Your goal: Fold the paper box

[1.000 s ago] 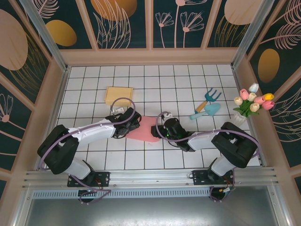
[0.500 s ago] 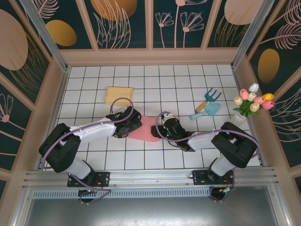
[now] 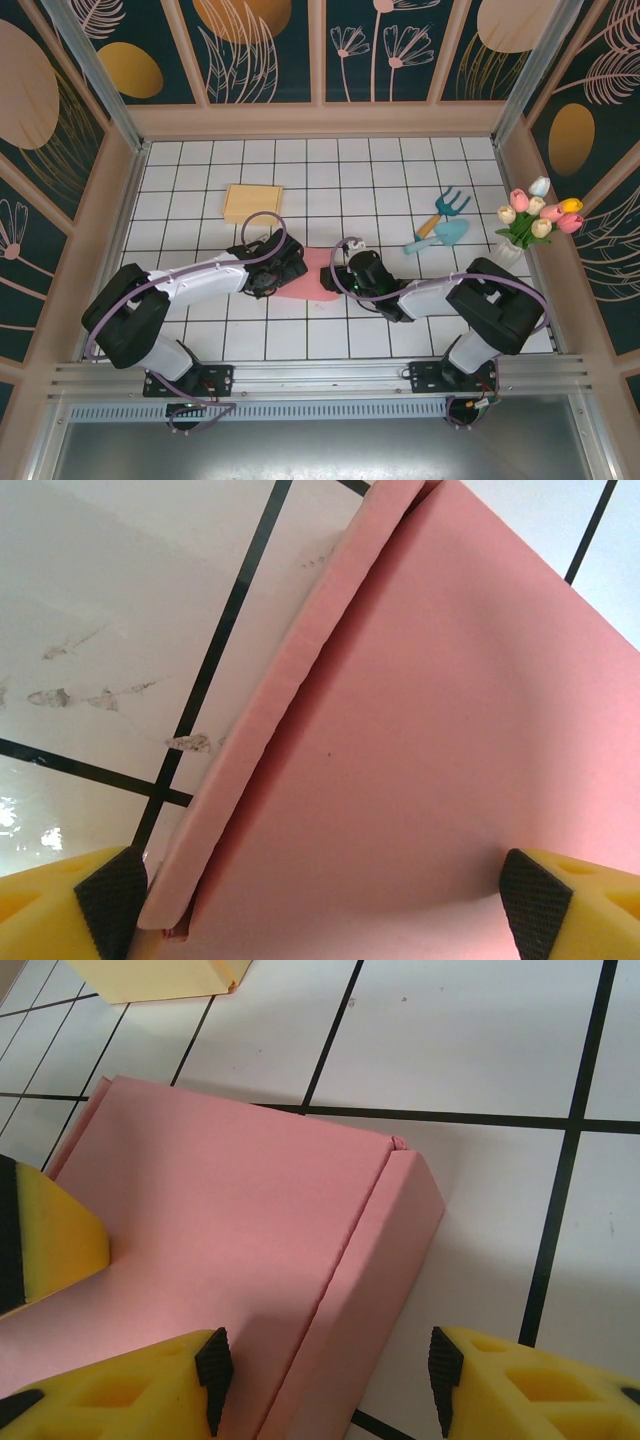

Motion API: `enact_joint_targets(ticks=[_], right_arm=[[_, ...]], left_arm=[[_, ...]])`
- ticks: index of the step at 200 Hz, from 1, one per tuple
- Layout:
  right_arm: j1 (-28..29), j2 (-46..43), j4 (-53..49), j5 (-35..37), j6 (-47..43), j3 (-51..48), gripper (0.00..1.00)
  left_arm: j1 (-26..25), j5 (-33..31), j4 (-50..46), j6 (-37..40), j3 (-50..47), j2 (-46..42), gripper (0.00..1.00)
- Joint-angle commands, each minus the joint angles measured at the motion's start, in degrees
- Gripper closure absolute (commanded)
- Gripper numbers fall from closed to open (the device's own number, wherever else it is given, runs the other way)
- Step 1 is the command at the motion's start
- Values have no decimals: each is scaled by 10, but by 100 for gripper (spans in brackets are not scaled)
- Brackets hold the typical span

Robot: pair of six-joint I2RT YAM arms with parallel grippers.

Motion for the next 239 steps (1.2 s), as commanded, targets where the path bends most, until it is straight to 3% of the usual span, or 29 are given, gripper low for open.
enact_joint_targets(ticks=[1, 81, 111, 239], right_arm=[[5, 17, -14, -16, 8, -1, 41], [11, 55, 4, -22, 13, 9, 41], [11, 55, 4, -20, 13, 7, 41], [26, -30, -72, 15, -7, 2, 41]], left_arm=[[-6, 48, 0, -24, 13, 4, 8], [-14, 55, 0, -62, 14, -17, 8], [-15, 13, -20, -63, 16, -14, 8], [-15, -52, -37, -62, -4, -3, 8]])
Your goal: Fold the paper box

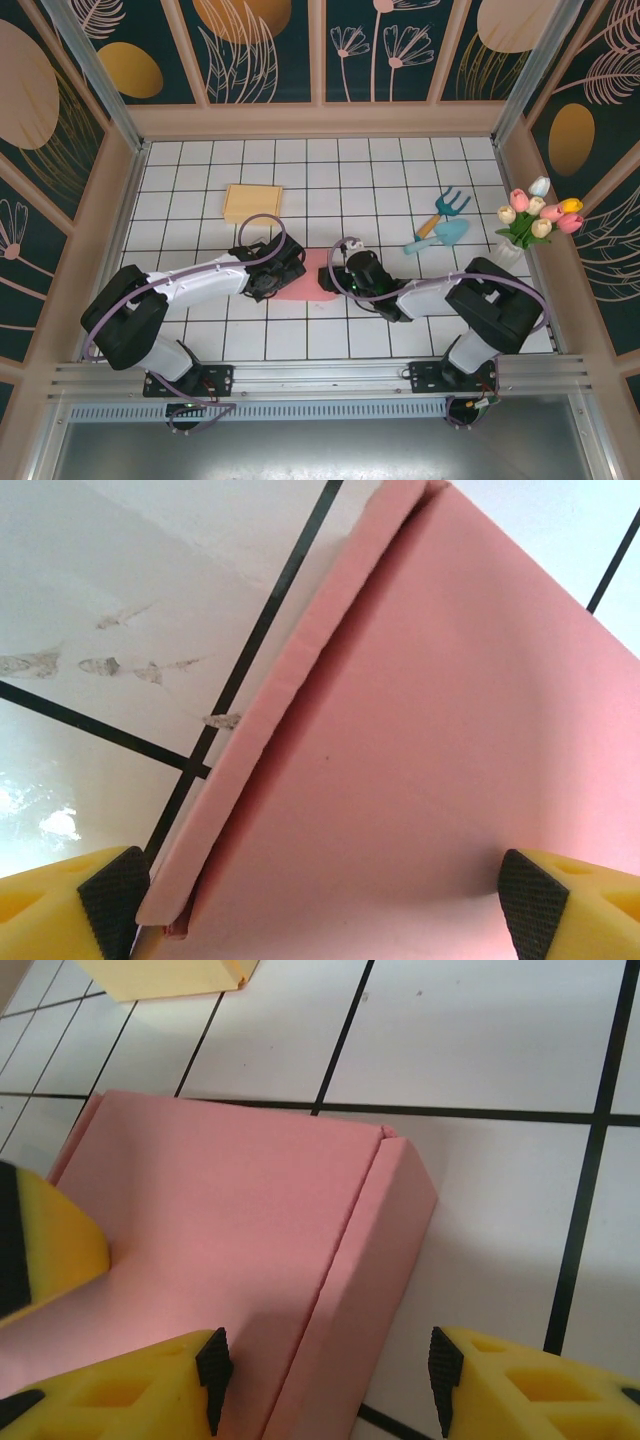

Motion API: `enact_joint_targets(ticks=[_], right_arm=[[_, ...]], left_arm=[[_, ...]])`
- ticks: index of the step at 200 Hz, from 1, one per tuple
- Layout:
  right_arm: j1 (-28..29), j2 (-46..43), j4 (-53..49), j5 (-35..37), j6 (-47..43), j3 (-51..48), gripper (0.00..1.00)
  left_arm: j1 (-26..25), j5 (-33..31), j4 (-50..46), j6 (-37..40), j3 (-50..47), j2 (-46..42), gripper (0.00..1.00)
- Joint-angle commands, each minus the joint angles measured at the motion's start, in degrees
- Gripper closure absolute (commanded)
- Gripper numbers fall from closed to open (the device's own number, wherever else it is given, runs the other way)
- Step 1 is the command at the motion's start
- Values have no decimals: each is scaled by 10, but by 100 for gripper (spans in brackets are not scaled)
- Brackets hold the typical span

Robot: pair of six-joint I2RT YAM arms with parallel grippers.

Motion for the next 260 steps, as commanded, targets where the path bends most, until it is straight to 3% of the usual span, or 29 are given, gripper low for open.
enact_joint_targets(ticks=[1, 61, 104, 154, 260], right_arm=[[16, -28, -57, 15, -15, -6, 41], [75, -109, -129, 99, -3, -11, 41], [110, -148, -184, 138, 72, -2, 45], [145, -122, -160, 143, 106, -6, 52], [176, -35, -128, 120, 112, 33, 52]], left_arm=[[-2, -21, -8, -9, -8, 1, 8], [-3, -25, -6, -8, -9, 10, 8], [-2, -24, -4, -8, -9, 18, 8], [-2, -24, -4, -12, -11, 16, 8], [-2, -27, -5, -14, -16, 13, 8]])
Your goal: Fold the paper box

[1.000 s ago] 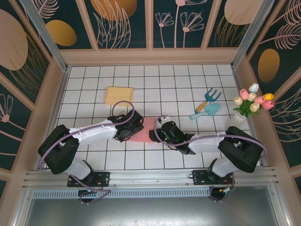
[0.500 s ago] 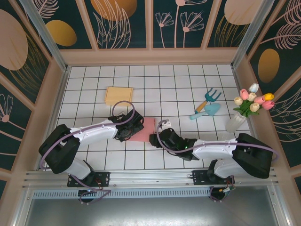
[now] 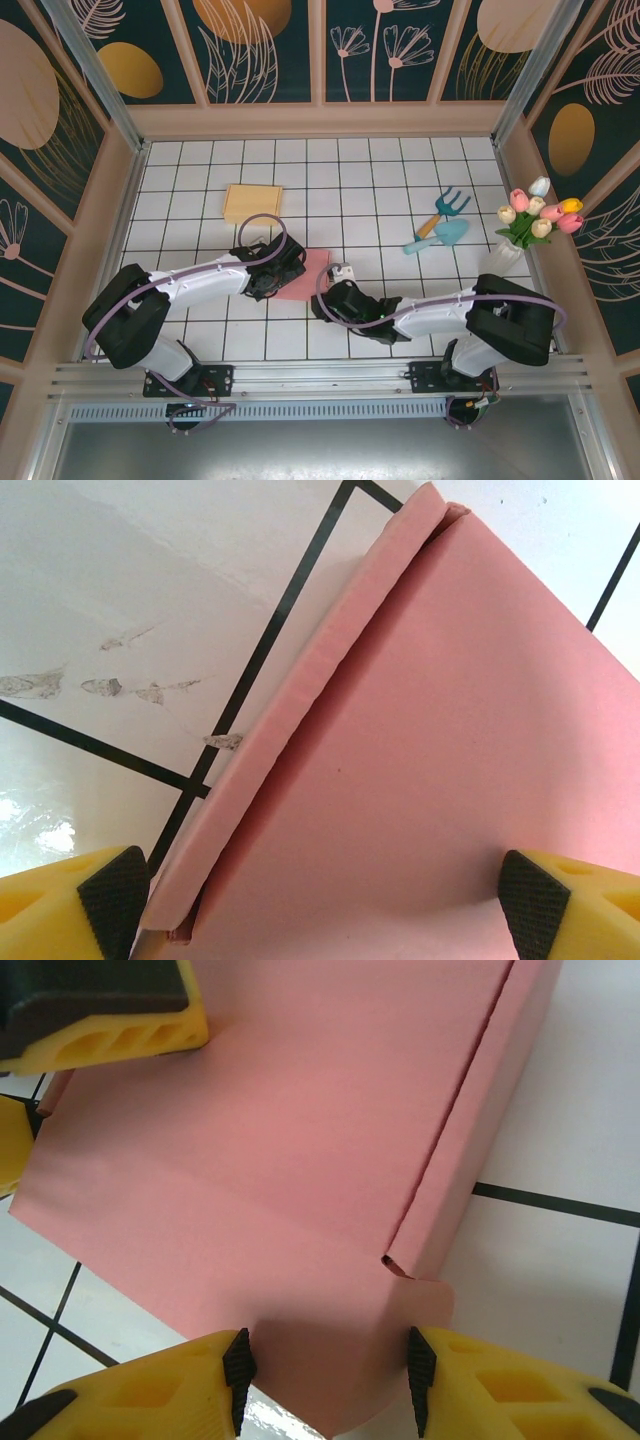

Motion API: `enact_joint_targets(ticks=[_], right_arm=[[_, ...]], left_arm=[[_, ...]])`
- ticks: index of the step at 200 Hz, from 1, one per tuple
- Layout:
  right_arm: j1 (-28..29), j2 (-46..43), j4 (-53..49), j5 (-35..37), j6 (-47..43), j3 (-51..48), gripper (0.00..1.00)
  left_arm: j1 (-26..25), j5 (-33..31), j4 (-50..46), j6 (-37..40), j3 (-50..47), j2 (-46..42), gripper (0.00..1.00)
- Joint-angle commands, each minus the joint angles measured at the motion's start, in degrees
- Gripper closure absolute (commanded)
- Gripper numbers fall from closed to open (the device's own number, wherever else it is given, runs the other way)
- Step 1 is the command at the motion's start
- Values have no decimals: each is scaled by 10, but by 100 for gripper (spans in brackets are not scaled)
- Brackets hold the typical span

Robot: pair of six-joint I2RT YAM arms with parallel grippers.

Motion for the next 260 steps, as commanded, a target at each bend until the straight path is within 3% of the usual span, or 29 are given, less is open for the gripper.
enact_joint_targets(ticks=[1, 85, 198, 260], right_arm=[[7, 15, 23, -10, 15, 16, 51], [15, 18, 32, -20, 4, 26, 58], [24, -2, 71, -70, -13, 26, 59], [24, -18, 33, -36, -26, 29, 59]], left_arm=[[-2, -11, -14, -11, -13, 7, 8], [-3, -17, -17, -12, -11, 10, 8], [-2, -17, -16, -11, -8, 21, 8], [-2, -17, -19, -10, -5, 26, 8]])
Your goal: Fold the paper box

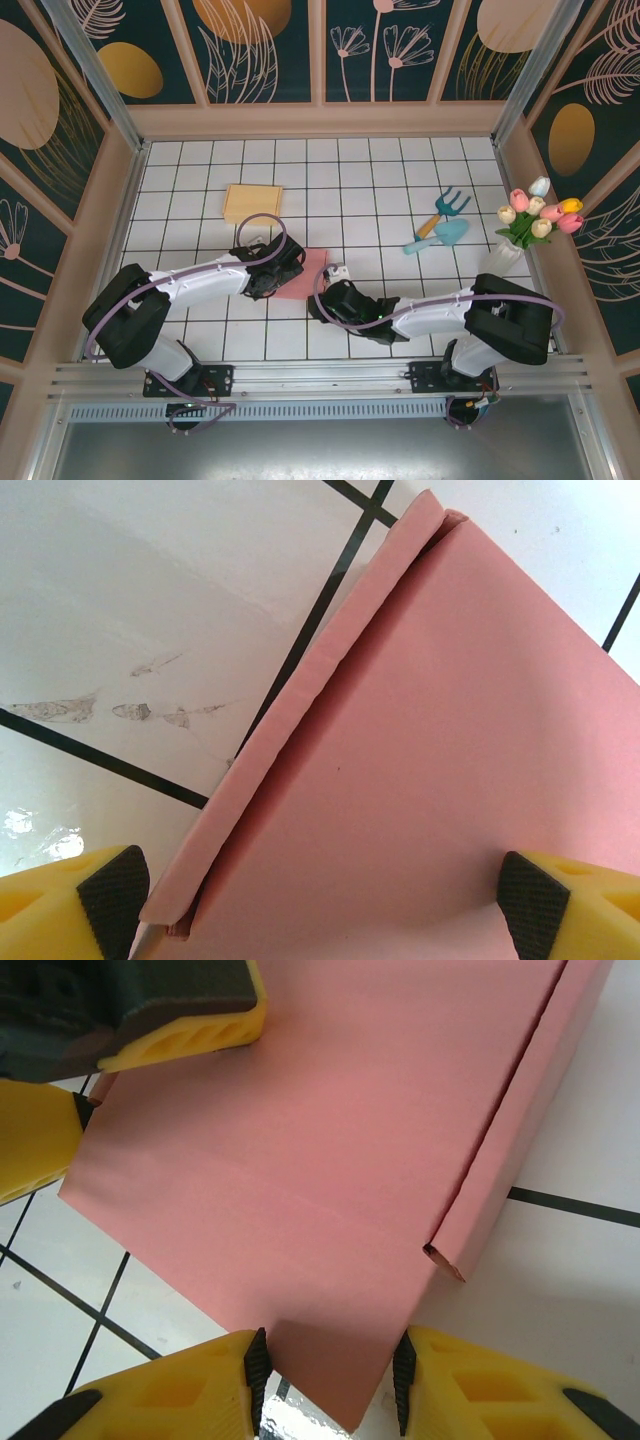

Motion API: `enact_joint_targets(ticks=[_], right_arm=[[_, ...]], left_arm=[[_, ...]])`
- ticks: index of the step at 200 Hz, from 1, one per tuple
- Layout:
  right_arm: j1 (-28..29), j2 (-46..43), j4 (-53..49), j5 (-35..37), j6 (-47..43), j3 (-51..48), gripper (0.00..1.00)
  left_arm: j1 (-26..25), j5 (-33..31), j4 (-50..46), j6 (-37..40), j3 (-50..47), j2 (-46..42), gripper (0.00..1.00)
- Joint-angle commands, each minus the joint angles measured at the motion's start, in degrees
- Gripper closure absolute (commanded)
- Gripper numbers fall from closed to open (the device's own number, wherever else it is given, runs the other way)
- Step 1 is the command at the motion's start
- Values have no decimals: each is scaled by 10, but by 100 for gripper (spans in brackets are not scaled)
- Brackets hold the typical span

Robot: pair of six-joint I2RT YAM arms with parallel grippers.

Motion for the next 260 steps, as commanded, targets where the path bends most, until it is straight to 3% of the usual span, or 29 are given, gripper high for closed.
enact_joint_targets(ticks=[1, 260], right_arm=[[17, -20, 18, -18, -20, 21, 59], [31, 0, -88, 89, -26, 57, 44]], left_arm=[[-2, 2, -15, -13, -2, 24, 8], [-2, -5, -15, -10, 0, 35, 8]])
